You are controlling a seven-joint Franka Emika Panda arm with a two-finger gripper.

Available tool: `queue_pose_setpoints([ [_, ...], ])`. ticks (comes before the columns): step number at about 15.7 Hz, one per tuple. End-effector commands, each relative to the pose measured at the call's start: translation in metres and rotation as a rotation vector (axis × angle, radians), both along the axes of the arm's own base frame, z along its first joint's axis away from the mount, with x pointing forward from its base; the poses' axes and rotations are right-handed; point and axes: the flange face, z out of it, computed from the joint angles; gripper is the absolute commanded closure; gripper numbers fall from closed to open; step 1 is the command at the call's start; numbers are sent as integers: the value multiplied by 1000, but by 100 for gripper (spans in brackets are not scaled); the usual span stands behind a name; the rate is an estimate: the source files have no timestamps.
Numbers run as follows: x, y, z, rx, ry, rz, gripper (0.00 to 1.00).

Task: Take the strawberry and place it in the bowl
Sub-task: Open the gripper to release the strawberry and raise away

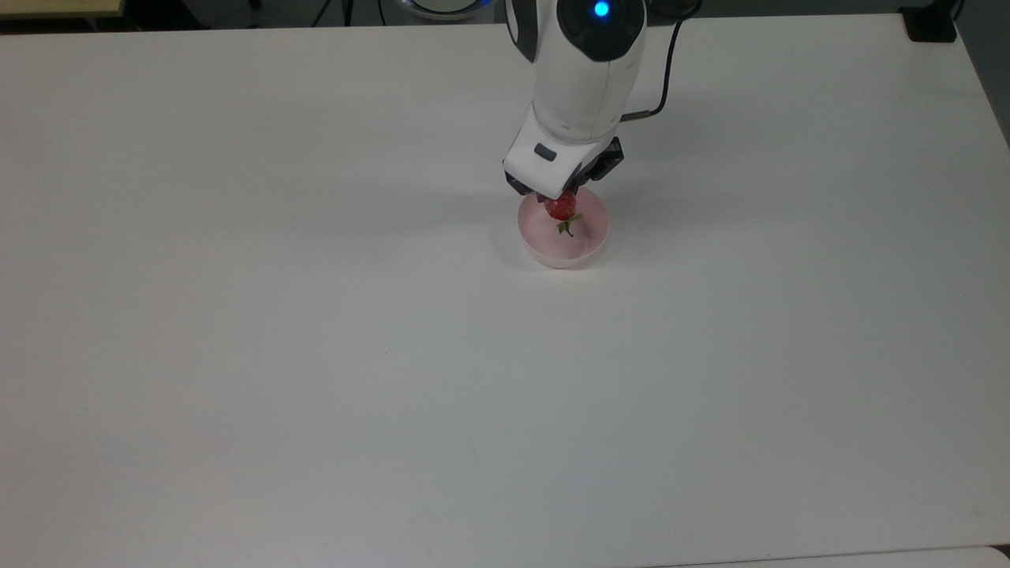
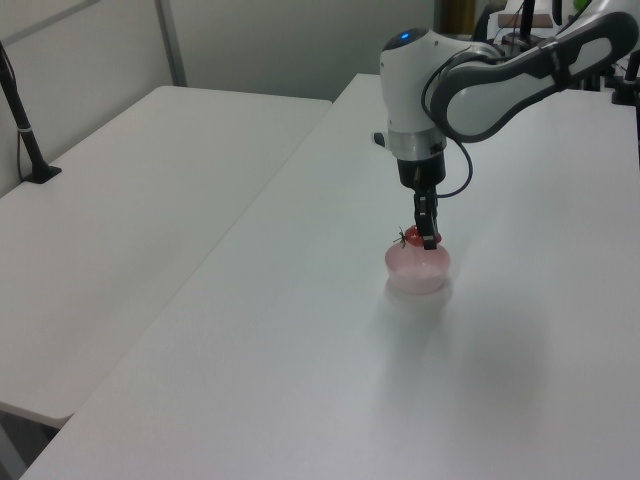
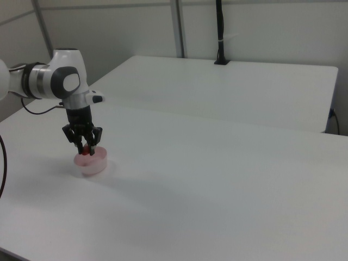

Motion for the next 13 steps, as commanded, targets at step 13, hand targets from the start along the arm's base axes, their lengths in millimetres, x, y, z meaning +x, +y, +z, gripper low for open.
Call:
queue_pose_setpoints([
  [13,-36,-93,163,-45,-157,-324,0],
])
